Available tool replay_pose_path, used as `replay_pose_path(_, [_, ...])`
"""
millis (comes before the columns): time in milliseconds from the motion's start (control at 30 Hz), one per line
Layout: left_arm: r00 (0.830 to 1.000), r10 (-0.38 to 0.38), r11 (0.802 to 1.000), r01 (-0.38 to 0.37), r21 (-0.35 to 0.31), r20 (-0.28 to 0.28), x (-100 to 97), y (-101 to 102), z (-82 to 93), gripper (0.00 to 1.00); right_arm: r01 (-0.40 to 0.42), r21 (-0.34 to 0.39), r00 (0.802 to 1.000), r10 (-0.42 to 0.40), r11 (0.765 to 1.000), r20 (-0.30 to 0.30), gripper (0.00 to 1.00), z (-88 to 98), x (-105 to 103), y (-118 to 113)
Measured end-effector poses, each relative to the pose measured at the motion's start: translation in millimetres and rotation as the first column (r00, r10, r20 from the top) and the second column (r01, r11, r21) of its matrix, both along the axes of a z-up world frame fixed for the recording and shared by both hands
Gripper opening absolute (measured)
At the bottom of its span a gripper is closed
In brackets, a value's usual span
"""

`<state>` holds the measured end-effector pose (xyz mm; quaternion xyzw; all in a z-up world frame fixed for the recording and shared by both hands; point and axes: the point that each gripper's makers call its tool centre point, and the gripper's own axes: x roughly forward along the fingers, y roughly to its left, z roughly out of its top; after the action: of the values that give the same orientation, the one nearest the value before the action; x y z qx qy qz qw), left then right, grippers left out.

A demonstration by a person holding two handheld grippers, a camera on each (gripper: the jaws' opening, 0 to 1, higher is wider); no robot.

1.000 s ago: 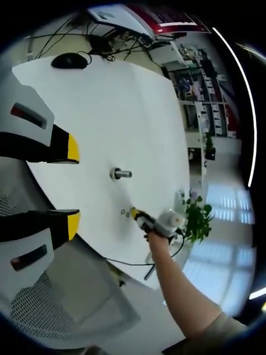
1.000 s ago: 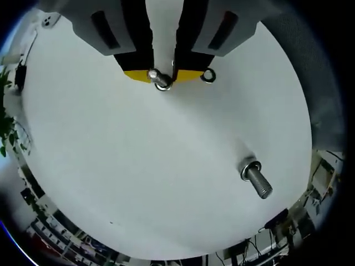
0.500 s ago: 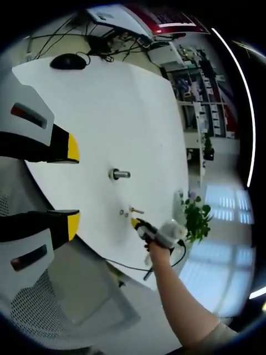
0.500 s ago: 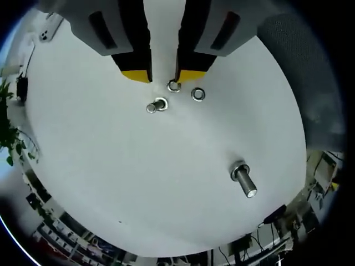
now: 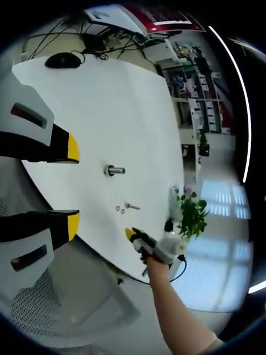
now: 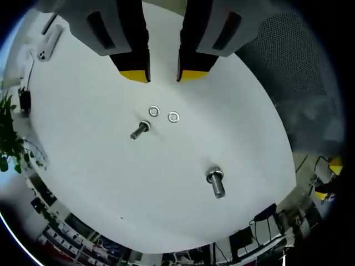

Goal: Place the washer onto the threaded stud by aligning its center hole with the stud, sliding it down to the base, and recovering from edge contact or off-axis alignment until the washer reaches the visible bottom stop.

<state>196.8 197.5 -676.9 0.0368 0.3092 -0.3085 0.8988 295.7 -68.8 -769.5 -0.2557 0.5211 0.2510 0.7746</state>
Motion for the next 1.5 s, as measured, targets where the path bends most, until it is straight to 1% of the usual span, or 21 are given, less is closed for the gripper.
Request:
replay_pose_path(133, [1.0,0.016,1.0,-0.016,0.007,-0.004,0.2,3,-1.3,0.31,0.002,0.004,1.0,-0.002,1.0,-0.002,0.22,-1.4,-5,-6])
replay_pose_path(267, [0.999,0.034,0.999,-0.034,0.002,0.0,1.4,6,-0.2,0.32,-0.017,0.011,1.0,0.017,1.0,-0.012,0.22,-6.8,-3,-7])
replay_pose_path(300, [0.999,0.04,0.999,-0.04,0.001,0.002,1.1,6,0.9,0.32,-0.023,0.02,1.0,0.023,1.0,-0.011,0.22,-8.3,-2,-5])
replay_pose_path(400, [0.997,0.057,0.998,-0.057,-0.012,0.051,4.5,8,10.9,0.32,-0.018,0.069,1.0,0.019,0.997,-0.006,0.23,-12.4,3,0])
replay_pose_path(500, [0.997,0.059,0.998,-0.059,-0.017,0.042,6.1,7,9.4,0.33,-0.029,0.092,0.999,0.03,0.995,-0.014,0.23,-22.3,6,0])
replay_pose_path(567, [0.998,0.055,0.998,-0.055,-0.003,0.033,5.1,6,6.5,0.33,-0.031,0.101,0.999,0.033,0.994,-0.024,0.23,-26.8,7,-2])
replay_pose_path(600, [0.998,0.054,0.999,-0.054,0.005,0.035,5.1,7,6.3,0.33,-0.036,0.102,0.999,0.038,0.994,-0.026,0.23,-28.1,5,-3])
replay_pose_path(667, [0.997,0.061,0.998,-0.062,0.021,0.057,7.2,9,9.5,0.34,-0.039,0.107,0.999,0.042,0.993,-0.027,0.23,-32.7,8,-8])
replay_pose_path(700, [0.996,0.064,0.998,-0.065,0.014,0.068,8.6,9,11.9,0.34,-0.035,0.122,0.999,0.038,0.992,-0.024,0.23,-34.9,11,-10])
replay_pose_path(767, [0.996,0.065,0.998,-0.065,-0.005,0.056,8.5,7,11.6,0.34,-0.024,0.139,0.999,0.027,0.99,-0.02,0.24,-38.0,13,-11])
replay_pose_path(800, [0.997,0.064,0.998,-0.064,-0.001,0.048,7.9,7,9.6,0.35,-0.024,0.145,0.999,0.027,0.989,-0.018,0.24,-39.4,13,-12])
replay_pose_path(900, [0.999,0.045,0.996,-0.047,0.071,0.029,4.6,9,1.0,0.35,-0.039,0.15,0.999,0.042,0.988,-0.014,0.24,-45.4,11,-13])
replay_pose_path(933, [0.999,0.034,0.995,-0.037,0.097,0.032,4.3,9,0.3,0.35,-0.041,0.151,0.999,0.044,0.988,-0.017,0.24,-47.1,11,-15])
replay_pose_path(967, [0.998,0.016,0.994,-0.022,0.111,0.056,5.6,6,2.9,0.35,-0.04,0.158,0.999,0.044,0.987,-0.021,0.24,-49.0,10,-16])
replay_pose_path(1000, [0.998,0.012,0.994,-0.019,0.105,0.064,5.7,4,4.6,0.35,-0.037,0.167,0.999,0.04,0.985,-0.019,0.25,-50.2,11,-19])
replay_pose_path(1100, [0.999,0.005,0.995,-0.01,0.104,0.046,3.8,3,2.5,0.35,-0.026,0.183,0.999,0.031,0.983,-0.022,0.26,-53.0,13,-23])
replay_pose_path(1167, [0.999,0.017,0.993,-0.021,0.112,0.032,4.2,6,-0.3,0.35,-0.028,0.192,0.999,0.032,0.981,-0.021,0.26,-54.7,16,-24])
replay_pose_path(1267, [0.999,0.029,0.994,-0.031,0.108,0.022,4.2,8,-1.9,0.35,-0.033,0.204,0.999,0.037,0.978,-0.014,0.26,-57.1,19,-22])
replay_pose_path(1333, [0.999,0.033,0.99,-0.036,0.135,0.023,4.7,11,-4.0,0.35,-0.033,0.214,0.999,0.038,0.976,-0.017,0.26,-60.5,22,-21])
replay_pose_path(1433, [0.999,0.044,0.989,-0.046,0.14,0.015,5.1,13,-5.6,0.35,-0.044,0.221,0.998,0.051,0.974,-0.025,0.26,-67.3,24,-18])
replay_pose_path(1500, [0.998,0.057,0.986,-0.058,0.157,0.011,5.0,17,-6.9,0.34,-0.062,0.219,0.997,0.069,0.974,-0.025,0.26,-70.2,25,-16])
